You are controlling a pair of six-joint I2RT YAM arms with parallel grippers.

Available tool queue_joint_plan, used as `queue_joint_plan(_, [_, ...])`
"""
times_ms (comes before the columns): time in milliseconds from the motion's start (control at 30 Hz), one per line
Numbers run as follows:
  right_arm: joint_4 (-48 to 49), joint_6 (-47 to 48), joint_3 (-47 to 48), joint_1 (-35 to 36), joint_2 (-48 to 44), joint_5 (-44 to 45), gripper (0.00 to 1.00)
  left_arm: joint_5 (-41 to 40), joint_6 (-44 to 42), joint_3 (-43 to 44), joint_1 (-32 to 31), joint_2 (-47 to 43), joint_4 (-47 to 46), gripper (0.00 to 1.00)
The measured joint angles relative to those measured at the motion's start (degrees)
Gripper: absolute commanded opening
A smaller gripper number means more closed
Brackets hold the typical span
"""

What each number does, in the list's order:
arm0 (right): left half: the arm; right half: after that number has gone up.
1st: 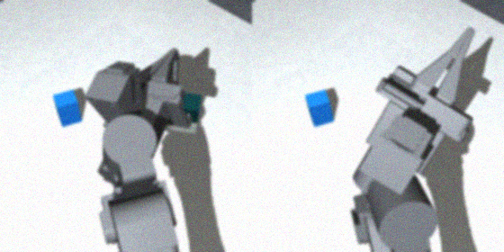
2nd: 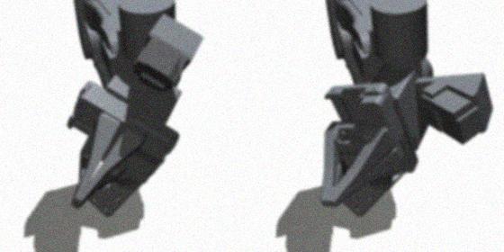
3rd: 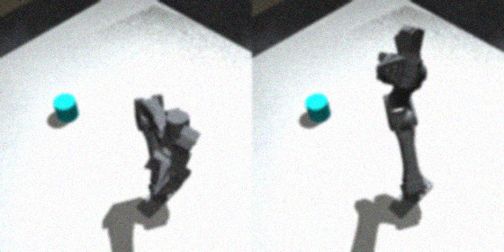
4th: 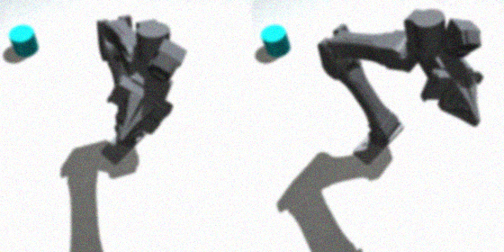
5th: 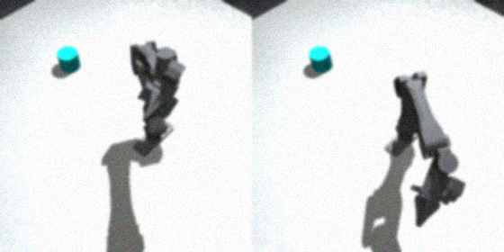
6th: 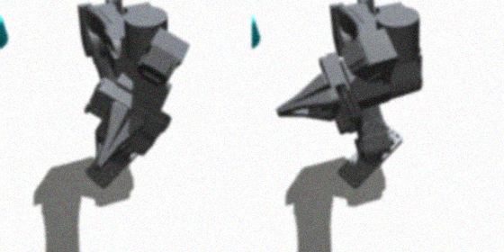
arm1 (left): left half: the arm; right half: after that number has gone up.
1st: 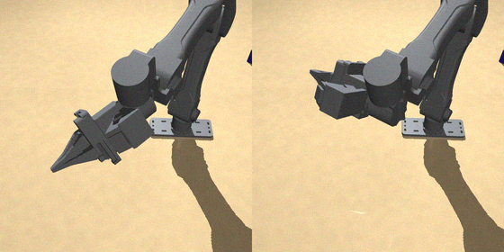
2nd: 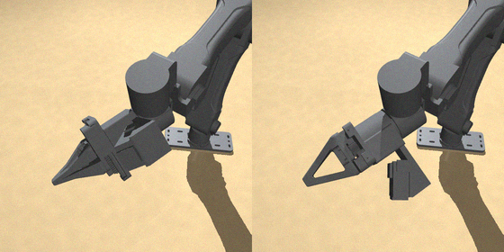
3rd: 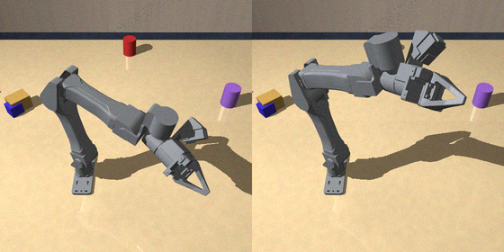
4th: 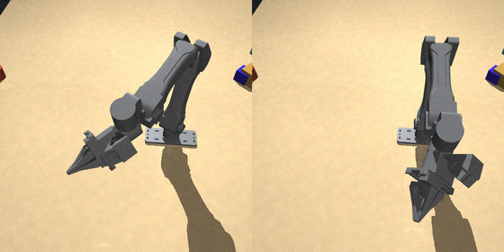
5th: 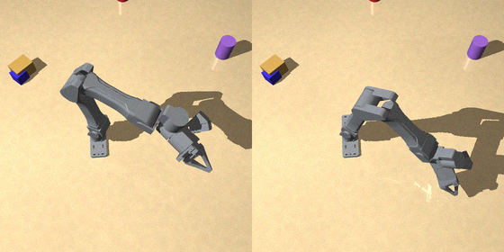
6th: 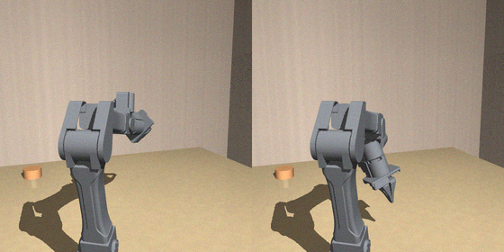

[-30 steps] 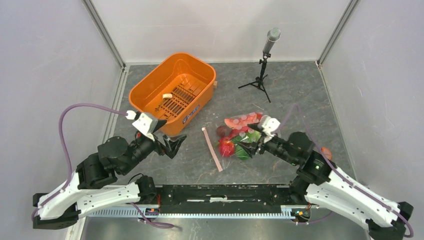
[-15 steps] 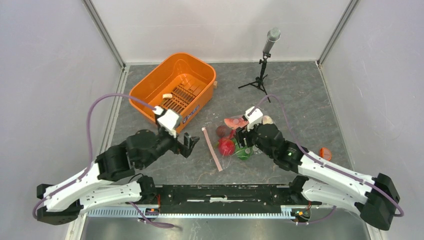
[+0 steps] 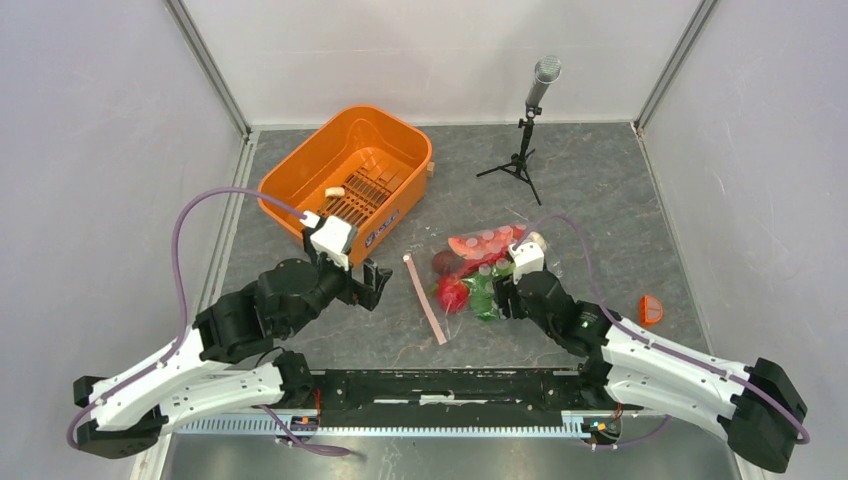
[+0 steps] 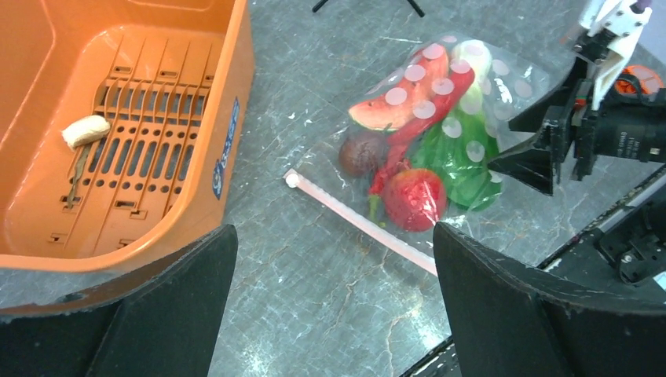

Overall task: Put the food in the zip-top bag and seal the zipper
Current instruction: Reset both arms

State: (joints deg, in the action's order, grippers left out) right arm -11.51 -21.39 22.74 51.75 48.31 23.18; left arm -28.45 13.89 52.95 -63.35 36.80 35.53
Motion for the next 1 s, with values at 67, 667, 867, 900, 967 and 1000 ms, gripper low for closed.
queue_joint_plan(67, [-1.4, -0.55, -0.55, -0.02, -0.57, 0.11, 0.72, 0.13, 0.04, 0.0, 0.76, 0.46, 0.37, 1.0])
queue_joint_plan(667, [-1.33, 5.42, -0.98, -0.72, -23.58, 20.87, 0.98, 10.56, 3.39, 6.36, 26.49, 11.74, 5.18, 1.0])
queue_joint_plan(867, [-4.28, 13.14, 7.45, -8.94, -16.39, 23.37, 0.98, 20.63, 4.66, 7.02, 44.81, 16.68, 2.84, 1.0])
queue_joint_plan(900, [-4.42, 14.84, 9.03, -13.25, -15.45, 20.59, 0.98, 21.18, 5.03, 7.02, 46.25, 16.81, 2.67, 1.0])
queue_joint_plan(967, [-4.59, 16.57, 11.26, -20.92, -13.99, 15.96, 0.98, 21.66, 5.9, 7.02, 47.25, 16.55, 2.32, 1.0])
queue_joint_plan(1000, [-4.66, 17.0, 12.68, -26.4, -12.52, 11.82, 0.98, 21.66, 6.4, 7.02, 47.28, 16.22, 2.19, 1.0])
